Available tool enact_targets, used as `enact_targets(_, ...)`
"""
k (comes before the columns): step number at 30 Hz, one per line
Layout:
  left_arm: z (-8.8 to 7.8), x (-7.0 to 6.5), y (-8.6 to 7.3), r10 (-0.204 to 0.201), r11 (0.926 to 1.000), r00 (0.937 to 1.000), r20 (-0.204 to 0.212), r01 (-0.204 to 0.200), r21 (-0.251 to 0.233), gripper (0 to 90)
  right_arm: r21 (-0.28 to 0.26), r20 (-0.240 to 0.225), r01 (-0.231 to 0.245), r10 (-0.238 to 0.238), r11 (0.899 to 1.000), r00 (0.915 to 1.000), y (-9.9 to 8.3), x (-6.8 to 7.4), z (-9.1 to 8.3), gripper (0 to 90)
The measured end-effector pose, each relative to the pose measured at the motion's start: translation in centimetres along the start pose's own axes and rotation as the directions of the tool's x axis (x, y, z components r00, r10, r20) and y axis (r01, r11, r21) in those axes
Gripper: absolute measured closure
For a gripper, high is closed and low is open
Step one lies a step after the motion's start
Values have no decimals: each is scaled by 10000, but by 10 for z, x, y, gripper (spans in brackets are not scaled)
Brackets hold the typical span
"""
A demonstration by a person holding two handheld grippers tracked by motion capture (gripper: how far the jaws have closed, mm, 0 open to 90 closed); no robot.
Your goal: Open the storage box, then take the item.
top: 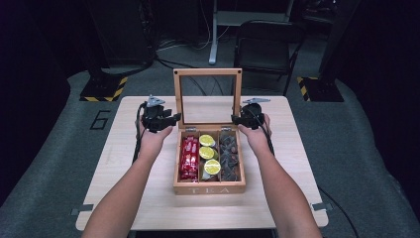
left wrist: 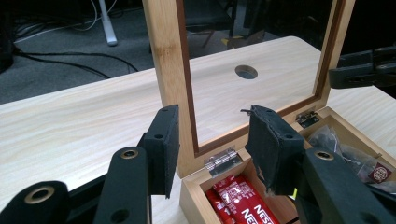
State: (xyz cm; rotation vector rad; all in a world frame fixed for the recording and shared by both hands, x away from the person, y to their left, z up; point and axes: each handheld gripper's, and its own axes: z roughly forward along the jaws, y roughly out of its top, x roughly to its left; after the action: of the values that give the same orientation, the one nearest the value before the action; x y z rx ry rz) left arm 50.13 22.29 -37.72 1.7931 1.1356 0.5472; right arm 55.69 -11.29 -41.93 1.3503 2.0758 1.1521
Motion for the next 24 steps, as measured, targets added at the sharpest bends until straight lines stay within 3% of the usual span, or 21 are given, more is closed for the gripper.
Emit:
enact_targets(8,-3,1,0,-49,9999,9999,-155,47,-126,526,-191,-12,-42,42,9998,10000,-4,-2,-14,486)
enact_targets(14,-4,6,1,-78,9998,9996,-289,73,-171,521,-171,-355,290,-296,9994,9989,-3,-2,-24,485)
enact_targets(20,-5,4,1,-83,9999,9996,-277,79,-136,519,-68,-244,650,-652,9979,9976,-6,-1,-30,484)
enact_targets(24,-5,2,2,-56,9999,9998,-180,54,-132,518,-130,-346,630,-634,9979,9974,-8,0,-35,483)
